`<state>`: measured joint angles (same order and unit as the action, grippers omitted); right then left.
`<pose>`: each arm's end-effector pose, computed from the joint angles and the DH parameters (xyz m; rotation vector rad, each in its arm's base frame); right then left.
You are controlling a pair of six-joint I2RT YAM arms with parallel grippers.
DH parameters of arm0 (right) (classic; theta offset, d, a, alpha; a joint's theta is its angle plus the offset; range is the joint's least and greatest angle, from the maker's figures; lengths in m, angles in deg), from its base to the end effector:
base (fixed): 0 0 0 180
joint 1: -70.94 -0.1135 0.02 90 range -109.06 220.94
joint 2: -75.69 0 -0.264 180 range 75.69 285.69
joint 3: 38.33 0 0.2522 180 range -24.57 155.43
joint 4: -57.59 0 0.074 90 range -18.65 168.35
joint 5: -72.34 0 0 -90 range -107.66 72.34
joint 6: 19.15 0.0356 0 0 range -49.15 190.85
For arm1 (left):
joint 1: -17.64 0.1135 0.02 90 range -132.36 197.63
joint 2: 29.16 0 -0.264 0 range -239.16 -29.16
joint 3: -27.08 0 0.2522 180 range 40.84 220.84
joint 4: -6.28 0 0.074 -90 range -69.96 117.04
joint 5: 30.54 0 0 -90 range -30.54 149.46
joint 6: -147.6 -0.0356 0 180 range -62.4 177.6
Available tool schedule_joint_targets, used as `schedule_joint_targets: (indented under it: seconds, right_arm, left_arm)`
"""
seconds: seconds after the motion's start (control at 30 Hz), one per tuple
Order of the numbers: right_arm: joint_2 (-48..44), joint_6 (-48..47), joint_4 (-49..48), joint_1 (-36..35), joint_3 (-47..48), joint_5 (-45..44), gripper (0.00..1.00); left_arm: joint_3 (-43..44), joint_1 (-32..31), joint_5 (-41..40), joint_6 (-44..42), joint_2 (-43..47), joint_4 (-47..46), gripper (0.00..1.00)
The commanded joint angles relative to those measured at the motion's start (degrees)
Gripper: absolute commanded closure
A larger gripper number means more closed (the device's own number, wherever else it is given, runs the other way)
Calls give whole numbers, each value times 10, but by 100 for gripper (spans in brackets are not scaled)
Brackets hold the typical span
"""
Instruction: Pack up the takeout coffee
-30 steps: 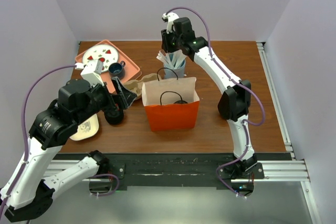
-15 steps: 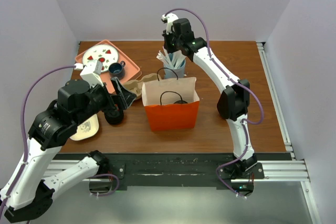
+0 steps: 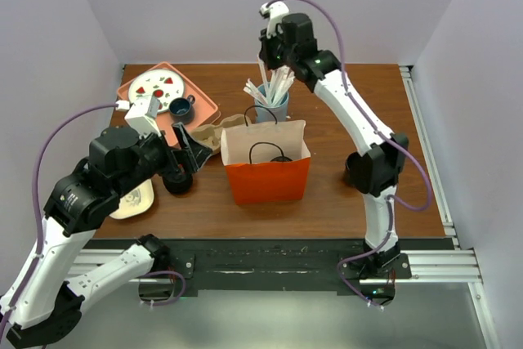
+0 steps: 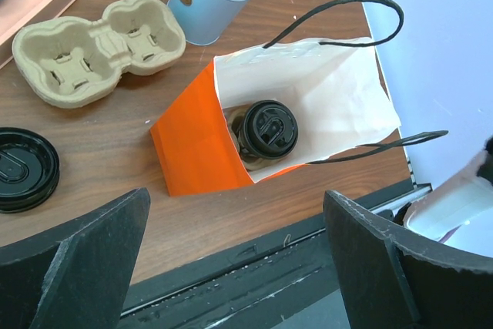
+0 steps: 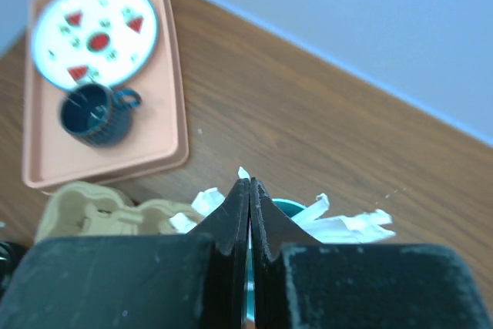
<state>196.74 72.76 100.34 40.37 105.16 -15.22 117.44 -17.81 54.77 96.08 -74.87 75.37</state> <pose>0.4229 0.2515 0.3979 -0.5100 1.8798 0.4190 0.0952 -0.0642 0.4344 -0.1095 2.0722 -0.7354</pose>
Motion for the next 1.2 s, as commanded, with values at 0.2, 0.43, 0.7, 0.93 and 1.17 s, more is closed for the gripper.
schedule_joint_targets:
  seconds: [0.2,0.43,0.7,0.93,1.17]
  right_arm:
    - [-164,12,-56,1,11,-3,100]
    - [-230,42,-58,0,20,42,100]
    - [-335,16,-69,-3,-49,97,100]
    - [-383,17,-33,-5,-50,114,100]
    - [-439,47,-18,-9,-112,154,100]
  left_arm:
    - [9,-2,29,-41,1,-39,0]
    - [28,-2,32,-66,4,-27,0]
    - [7,-2,39,-75,15,-38,0]
    - [-6,-2,61,-80,7,-58,0]
    - [-4,-2,71,-87,2,-64,0]
